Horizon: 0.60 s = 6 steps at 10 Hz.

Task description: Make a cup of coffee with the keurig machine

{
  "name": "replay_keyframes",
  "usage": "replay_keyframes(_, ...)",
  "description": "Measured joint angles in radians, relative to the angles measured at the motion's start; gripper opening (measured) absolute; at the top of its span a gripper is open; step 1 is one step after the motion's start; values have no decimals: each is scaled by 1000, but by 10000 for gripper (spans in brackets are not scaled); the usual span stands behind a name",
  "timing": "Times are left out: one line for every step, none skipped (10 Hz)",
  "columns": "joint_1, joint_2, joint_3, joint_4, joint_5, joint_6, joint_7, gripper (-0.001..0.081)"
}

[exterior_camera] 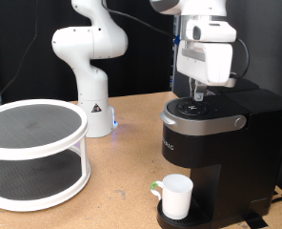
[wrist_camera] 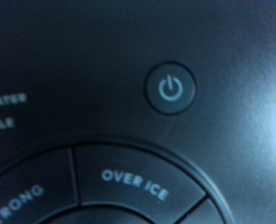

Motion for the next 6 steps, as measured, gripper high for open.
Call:
replay_keyframes(-4, -3, 0, -17, 0, 19, 9, 5)
replay_keyframes(-6, -3, 0, -26, -2, 21, 15, 7)
replay_keyframes(-7, -3, 0, -32, -13, 21, 26, 7)
replay_keyframes(-7, -3, 0, -36, -24, 21, 40, 7)
replay_keyframes(-7, -3, 1, -36, -30, 21, 49, 7)
replay_keyframes(-7, -2, 1, -34, -31, 17, 53, 7)
